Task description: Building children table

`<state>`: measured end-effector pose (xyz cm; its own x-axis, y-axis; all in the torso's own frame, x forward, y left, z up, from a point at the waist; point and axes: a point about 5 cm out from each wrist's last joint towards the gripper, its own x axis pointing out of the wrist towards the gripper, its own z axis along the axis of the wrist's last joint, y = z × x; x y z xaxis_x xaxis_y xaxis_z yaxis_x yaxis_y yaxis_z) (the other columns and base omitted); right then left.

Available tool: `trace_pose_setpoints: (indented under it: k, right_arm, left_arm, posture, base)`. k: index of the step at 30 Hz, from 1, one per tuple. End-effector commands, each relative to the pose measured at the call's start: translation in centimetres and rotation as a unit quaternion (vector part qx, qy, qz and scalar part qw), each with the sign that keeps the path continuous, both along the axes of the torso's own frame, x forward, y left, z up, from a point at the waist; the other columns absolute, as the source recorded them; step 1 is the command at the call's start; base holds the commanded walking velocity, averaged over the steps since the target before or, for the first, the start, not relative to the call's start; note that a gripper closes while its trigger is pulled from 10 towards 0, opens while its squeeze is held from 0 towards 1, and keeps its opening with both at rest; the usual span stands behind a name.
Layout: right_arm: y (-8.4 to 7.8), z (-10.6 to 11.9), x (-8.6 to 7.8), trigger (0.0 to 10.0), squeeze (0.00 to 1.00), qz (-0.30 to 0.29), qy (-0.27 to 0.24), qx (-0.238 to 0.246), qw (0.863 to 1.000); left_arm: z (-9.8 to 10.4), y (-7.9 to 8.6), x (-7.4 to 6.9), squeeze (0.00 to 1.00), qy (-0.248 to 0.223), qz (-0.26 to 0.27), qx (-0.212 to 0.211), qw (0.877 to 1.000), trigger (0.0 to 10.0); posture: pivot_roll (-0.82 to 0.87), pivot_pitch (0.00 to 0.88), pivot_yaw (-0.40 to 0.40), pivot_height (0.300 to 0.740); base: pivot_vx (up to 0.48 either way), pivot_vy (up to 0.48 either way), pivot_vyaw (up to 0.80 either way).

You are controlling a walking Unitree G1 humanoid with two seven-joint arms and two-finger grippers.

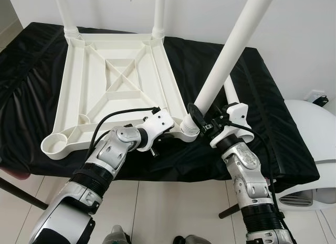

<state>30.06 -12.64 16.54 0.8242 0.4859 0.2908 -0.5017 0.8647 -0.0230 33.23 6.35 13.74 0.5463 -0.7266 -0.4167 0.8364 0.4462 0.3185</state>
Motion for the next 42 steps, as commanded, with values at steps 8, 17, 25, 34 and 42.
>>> trace_pose_setpoints:
  k: [8,17,25,34,42]
  right_arm:
    - [-0.5,-1.1,0.9,10.0,0.0,0.054,0.043,-0.014,0.998]
    - [-0.4,-1.3,1.2,10.0,0.0,0.107,0.051,-0.041,0.992]
    - [-0.5,-1.5,1.4,10.0,0.0,0.13,0.054,-0.043,0.989]
    - [-0.6,-1.7,1.6,10.0,0.0,0.143,0.057,-0.044,0.987]
    - [-0.6,-1.8,1.6,10.0,0.0,0.143,0.058,-0.044,0.987]
  left_arm:
    - [1.9,-1.3,0.0,0.0,-0.035,-0.018,-0.022,0.999,10.0]
    - [2.0,-1.2,0.0,0.0,-0.036,-0.014,-0.025,0.999,10.0]
    - [2.0,-1.1,0.0,0.0,-0.036,-0.011,-0.025,0.999,10.0]
    - [2.0,-1.1,0.0,0.0,-0.036,-0.011,-0.024,0.999,10.0]
    - [2.0,-1.1,0.0,0.0,-0.036,-0.011,-0.024,0.999,10.0]
  posture:
    - [0.02,0.043,-0.064,0.74]
    - [0.03,0.045,-0.07,0.74]
    - [0.04,0.05,-0.068,0.74]
    - [0.04,0.051,-0.068,0.74]
    - [0.04,0.05,-0.069,0.74]
  base:
    - [0.0,0.0,0.0]
    - [0.0,0.0,0.0]
    - [0.0,0.0,0.0]
    - [0.0,0.0,0.0]
    - [0.0,0.0,0.0]
